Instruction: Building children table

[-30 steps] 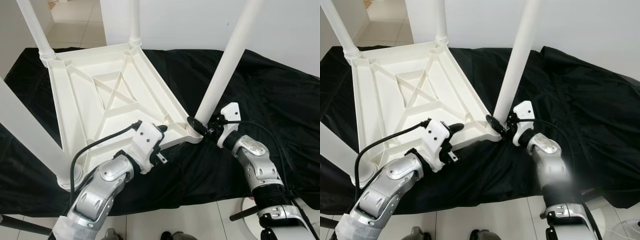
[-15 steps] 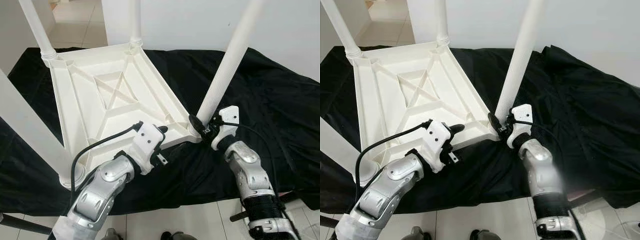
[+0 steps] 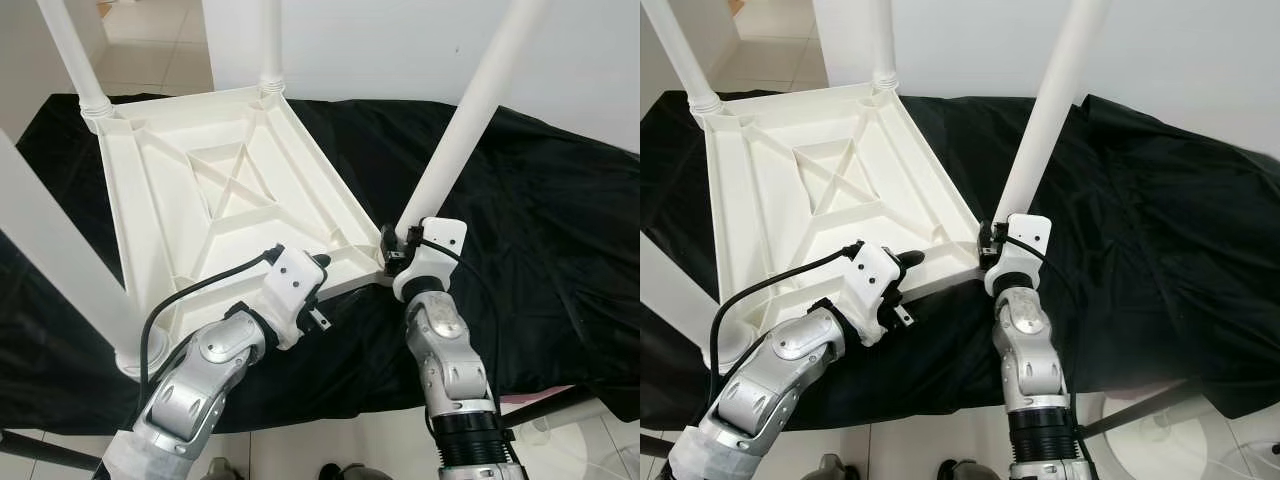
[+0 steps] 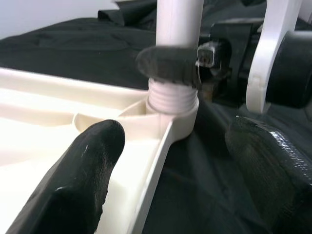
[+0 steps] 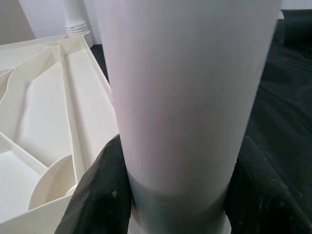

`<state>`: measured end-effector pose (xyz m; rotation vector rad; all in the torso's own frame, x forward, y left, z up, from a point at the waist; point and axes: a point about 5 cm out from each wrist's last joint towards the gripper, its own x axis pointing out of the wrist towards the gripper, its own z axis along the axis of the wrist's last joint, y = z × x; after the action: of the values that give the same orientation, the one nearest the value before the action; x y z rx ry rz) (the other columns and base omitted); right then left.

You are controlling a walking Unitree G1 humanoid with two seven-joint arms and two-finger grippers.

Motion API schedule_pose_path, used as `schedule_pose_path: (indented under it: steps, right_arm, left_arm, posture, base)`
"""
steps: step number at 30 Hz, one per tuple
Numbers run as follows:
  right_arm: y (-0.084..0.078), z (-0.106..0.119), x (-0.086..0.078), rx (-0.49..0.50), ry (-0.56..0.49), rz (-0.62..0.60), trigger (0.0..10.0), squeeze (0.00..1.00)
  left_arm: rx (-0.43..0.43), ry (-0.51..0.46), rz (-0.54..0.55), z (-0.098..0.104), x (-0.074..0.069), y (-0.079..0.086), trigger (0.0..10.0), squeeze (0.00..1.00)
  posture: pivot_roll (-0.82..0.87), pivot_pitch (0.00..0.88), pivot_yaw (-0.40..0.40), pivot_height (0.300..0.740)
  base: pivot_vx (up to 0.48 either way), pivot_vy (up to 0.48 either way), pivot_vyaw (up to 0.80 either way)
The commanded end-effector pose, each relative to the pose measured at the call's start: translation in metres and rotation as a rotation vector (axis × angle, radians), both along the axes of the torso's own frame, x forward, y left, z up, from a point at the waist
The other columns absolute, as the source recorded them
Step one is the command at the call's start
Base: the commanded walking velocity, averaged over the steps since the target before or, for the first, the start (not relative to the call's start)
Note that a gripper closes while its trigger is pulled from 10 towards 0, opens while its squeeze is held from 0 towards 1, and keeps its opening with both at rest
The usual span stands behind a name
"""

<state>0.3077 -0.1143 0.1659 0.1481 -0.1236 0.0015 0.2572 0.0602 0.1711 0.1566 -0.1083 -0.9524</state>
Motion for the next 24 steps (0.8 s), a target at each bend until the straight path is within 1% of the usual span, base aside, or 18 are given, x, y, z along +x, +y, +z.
schedule_pose_path:
  steps: [1,2,6,8,9,11,13,14,15,16,17,18,19,21,22,23,24]
  right_arm:
    - [0.001,-0.003,-0.003,0.064,0.024,0.012,10.0,0.02]
    - [-0.001,-0.001,-0.003,0.061,0.021,0.011,10.0,1.00]
    - [-0.006,0.003,-0.004,0.039,0.001,0.015,10.0,1.00]
    - [-0.010,0.003,-0.005,0.016,-0.010,0.071,10.0,1.00]
    - [-0.010,0.003,-0.005,0.016,-0.010,0.071,10.0,1.00]
    - [-0.017,0.003,-0.006,0.003,-0.016,0.165,10.0,1.00]
    - [-0.028,0.004,-0.005,-0.046,-0.024,0.234,10.0,1.00]
    - [-0.028,0.004,-0.005,-0.046,-0.024,0.234,10.0,1.00]
    - [-0.033,0.005,-0.004,-0.068,-0.028,0.259,10.0,0.24]
    - [-0.033,0.005,-0.004,-0.068,-0.028,0.259,10.0,0.24]
    - [-0.037,0.005,-0.002,-0.086,-0.024,0.296,10.0,0.24]
    - [-0.040,0.005,0.000,-0.122,-0.032,0.334,10.0,0.00]
    - [-0.042,0.006,0.003,-0.171,-0.043,0.390,10.0,0.00]
    - [-0.044,0.006,0.008,-0.229,-0.050,0.462,10.0,0.00]
    - [-0.044,0.006,0.011,-0.238,-0.046,0.492,10.0,0.00]
    - [-0.044,0.006,0.011,-0.238,-0.046,0.492,10.0,0.00]
    - [-0.043,0.005,0.013,-0.249,-0.038,0.527,10.0,0.00]
  left_arm:
    - [0.003,-0.004,-0.011,-0.001,0.000,-0.001,10.0,0.00]
    - [0.005,-0.005,-0.013,-0.001,-0.001,-0.001,10.0,0.00]
    - [0.008,-0.007,-0.010,-0.002,0.000,0.001,10.0,0.00]
    - [0.004,-0.004,-0.009,-0.002,0.000,0.001,10.0,0.00]
    - [0.004,-0.004,-0.009,-0.002,0.000,0.001,10.0,0.00]
    - [-0.002,0.003,-0.013,-0.002,0.000,0.001,10.0,0.00]
    - [0.001,0.003,-0.016,-0.002,0.000,0.001,10.0,0.00]
    - [0.001,0.003,-0.016,-0.002,0.000,0.001,10.0,0.00]
    - [0.002,0.002,-0.017,-0.002,0.000,0.001,10.0,0.00]
    - [0.002,0.002,-0.017,-0.002,0.000,0.001,10.0,0.00]
    - [0.004,0.000,-0.016,-0.001,0.000,0.001,10.0,0.00]
    - [0.003,-0.001,-0.015,-0.001,0.001,0.002,10.0,0.00]
    - [0.003,-0.002,-0.013,-0.001,0.002,0.002,10.0,0.00]
    - [0.001,-0.004,-0.011,0.000,0.003,0.002,10.0,0.00]
    - [0.000,-0.004,-0.011,0.000,0.003,0.002,10.0,0.00]
    - [0.000,-0.004,-0.011,0.000,0.003,0.002,10.0,0.00]
    - [0.001,-0.005,-0.012,0.000,0.004,0.001,10.0,0.00]
  posture:
    - [-0.03,0.097,-0.064,0.740]
    - [-0.04,0.096,-0.064,0.740]
    - [-0.04,0.095,-0.065,0.740]
    - [-0.04,0.096,-0.063,0.740]
    - [-0.04,0.096,-0.063,0.740]
    - [-0.04,0.096,-0.064,0.740]
    - [-0.04,0.100,-0.060,0.740]
    - [-0.04,0.100,-0.060,0.740]
    - [-0.04,0.102,-0.059,0.740]
    - [-0.04,0.102,-0.059,0.740]
    - [-0.05,0.104,-0.056,0.740]
    - [-0.05,0.105,-0.052,0.740]
    - [-0.05,0.106,-0.047,0.740]
    - [-0.05,0.106,-0.043,0.740]
    - [-0.05,0.106,-0.042,0.740]
    - [-0.05,0.106,-0.042,0.740]
    - [-0.05,0.104,-0.041,0.740]
  base:
    - [0.000,0.000,0.00]
    - [0.000,0.000,0.00]
    - [0.000,0.000,0.00]
    - [0.000,0.000,0.00]
    - [0.000,0.000,0.00]
    - [0.000,0.000,0.00]
    - [0.000,0.000,0.00]
    - [0.000,0.000,0.00]
    - [0.000,0.000,0.00]
    - [0.000,0.000,0.00]
    - [0.000,0.000,0.00]
    - [0.000,0.000,0.00]
    - [0.000,0.000,0.00]
    - [0.000,0.000,0.00]
    - [0.000,0.000,0.00]
    - [0.000,0.000,0.00]
    - [0.000,0.000,0.00]
